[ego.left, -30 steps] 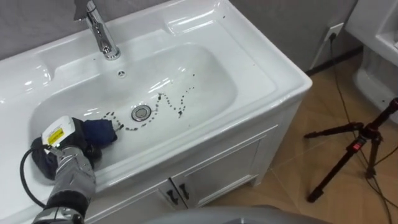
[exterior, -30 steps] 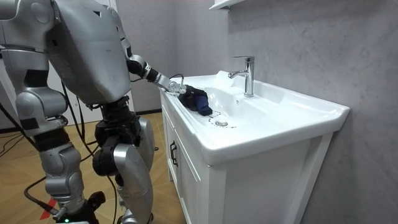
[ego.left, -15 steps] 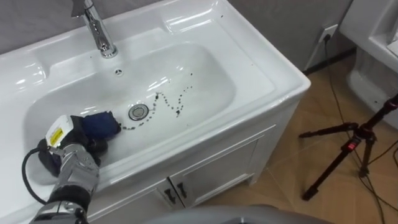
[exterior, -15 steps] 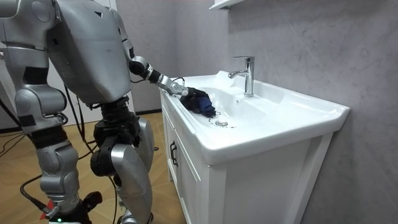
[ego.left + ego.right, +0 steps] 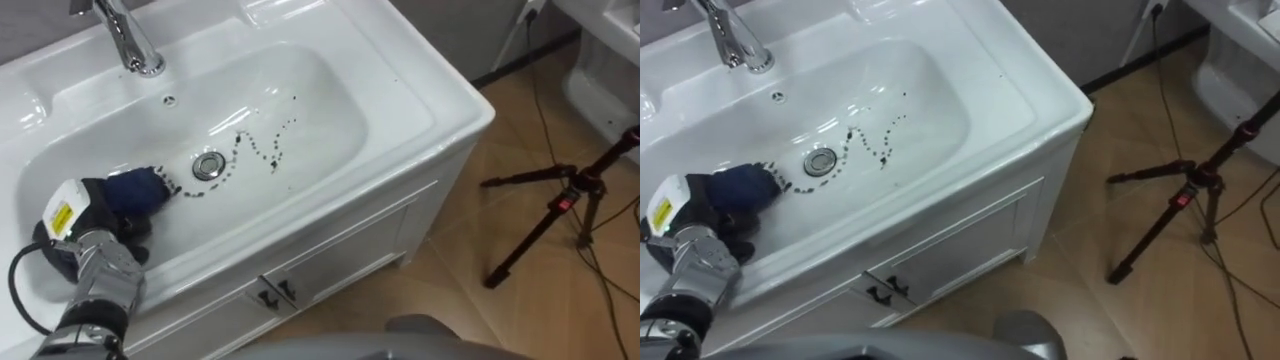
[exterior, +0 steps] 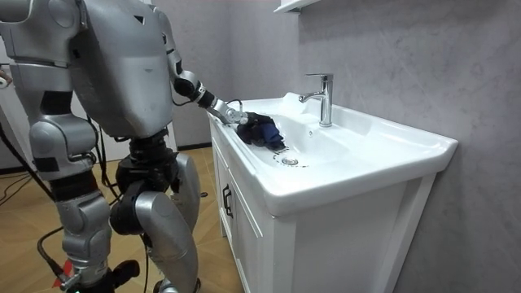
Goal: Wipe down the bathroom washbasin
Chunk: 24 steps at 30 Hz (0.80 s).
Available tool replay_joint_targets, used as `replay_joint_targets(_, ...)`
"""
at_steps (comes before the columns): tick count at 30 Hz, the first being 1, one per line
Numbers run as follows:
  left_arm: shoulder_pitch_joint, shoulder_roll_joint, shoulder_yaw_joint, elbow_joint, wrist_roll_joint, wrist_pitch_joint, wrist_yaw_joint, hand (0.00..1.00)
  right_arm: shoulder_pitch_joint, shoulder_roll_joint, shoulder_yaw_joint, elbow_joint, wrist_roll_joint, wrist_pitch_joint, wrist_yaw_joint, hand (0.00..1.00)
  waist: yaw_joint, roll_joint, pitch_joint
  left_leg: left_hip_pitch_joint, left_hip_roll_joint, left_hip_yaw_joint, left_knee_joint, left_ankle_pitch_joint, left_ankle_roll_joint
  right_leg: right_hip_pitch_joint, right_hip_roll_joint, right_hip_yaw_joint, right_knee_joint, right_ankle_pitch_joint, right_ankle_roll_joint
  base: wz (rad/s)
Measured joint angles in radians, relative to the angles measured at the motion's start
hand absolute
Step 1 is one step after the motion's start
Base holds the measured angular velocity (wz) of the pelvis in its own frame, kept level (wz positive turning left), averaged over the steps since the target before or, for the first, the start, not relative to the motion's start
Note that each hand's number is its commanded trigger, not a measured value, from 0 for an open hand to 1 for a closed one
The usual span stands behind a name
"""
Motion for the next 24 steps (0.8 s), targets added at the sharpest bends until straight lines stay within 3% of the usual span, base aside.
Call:
replay_joint_targets(5, -0.011, 0.007, -0.021, -0.005, -0.001, 0.001, 0.035, 1.0, -0.009, -0.001, 0.019, -0.002, 0.013, -0.002, -0.021, 0.0, -0.004, -0.003, -0.0001, -0.056, -0.02, -0.005, 0.002, 0.017, 0.005, -0.061, -0.019, 0.01, 0.022, 0.002, 0.005, -0.04)
replay_joint_targets(9, -0.048, -0.004, -0.043, -0.007, -0.006, 0.006, 0.035, 1.0, -0.045, 0.0, 0.02, -0.003, 0.026, -0.002, -0.025, 0.0, -0.004, -0.006, 0.0024, -0.087, -0.042, -0.004, -0.001, 0.03, 0.019, -0.105, -0.038, 0.018, 0.052, -0.003, 0.015, 0.1)
replay_joint_targets(12, -0.158, -0.022, -0.092, 0.051, -0.057, 0.03, 0.023, 1.0, -0.074, 0.004, 0.038, 0.001, 0.089, -0.011, -0.032, 0.0, -0.008, -0.018, 0.0151, -0.092, -0.049, 0.002, 0.002, 0.038, 0.021, -0.11, -0.043, 0.015, 0.05, 0.002, 0.027, 0.25)
replay_joint_targets(14, -0.285, -0.068, -0.092, 0.118, -0.15, 0.046, 0.004, 1.0, -0.109, 0.006, 0.047, 0.0, 0.117, -0.022, -0.03, 0.0, -0.017, -0.036, 0.0272, -0.117, -0.052, 0.013, 0.005, 0.038, 0.022, -0.132, -0.048, 0.015, 0.049, 0.012, 0.039, 0.12)
replay_joint_targets(15, -0.318, -0.081, -0.092, 0.139, -0.178, 0.042, 0.004, 1.0, -0.116, 0.008, 0.047, 0.001, 0.12, -0.028, -0.029, 0.0, -0.02, -0.042, 0.0308, -0.127, -0.052, 0.018, 0.009, 0.037, 0.023, -0.141, -0.049, 0.016, 0.049, 0.017, 0.042, 0.0)
replay_joint_targets(17, -0.432, -0.12, -0.104, 0.174, -0.247, 0.015, -0.017, 1.0, -0.137, 0.012, 0.06, 0.001, 0.119, -0.041, -0.019, 0.0, -0.04, -0.066, 0.0522, -0.179, -0.046, 0.046, 0.041, 0.022, 0.049, -0.184, -0.043, 0.03, 0.049, 0.04, 0.049, -0.19)
replay_joint_targets(19, -0.501, -0.131, -0.126, 0.185, -0.281, 0.005, -0.048, 1.0, -0.145, 0.012, 0.091, 0.001, 0.112, -0.042, -0.012, 0.0, -0.074, -0.08, 0.0675, -0.221, -0.041, 0.057, 0.069, 0.015, 0.059, -0.211, -0.042, 0.036, 0.047, 0.062, 0.054, -0.17)
replay_joint_targets(20, -0.537, -0.133, -0.129, 0.191, -0.284, -0.002, -0.056, 1.0, -0.141, 0.006, 0.109, 0.002, 0.111, -0.042, -0.004, 0.0, -0.101, -0.073, 0.0738, -0.236, -0.037, 0.062, 0.078, 0.009, 0.065, -0.218, -0.044, 0.038, 0.047, 0.071, 0.058, -0.09)
replay_joint_targets(24, -0.595, -0.132, -0.158, 0.215, -0.369, -0.011, -0.132, 1.0, -0.13, -0.006, 0.142, 0.025, 0.116, -0.046, 0.016, 0.0, -0.151, -0.063, 0.0766, -0.257, -0.031, 0.086, 0.114, -0.013, 0.075, -0.237, -0.045, 0.046, 0.055, 0.085, 0.056, -0.18)
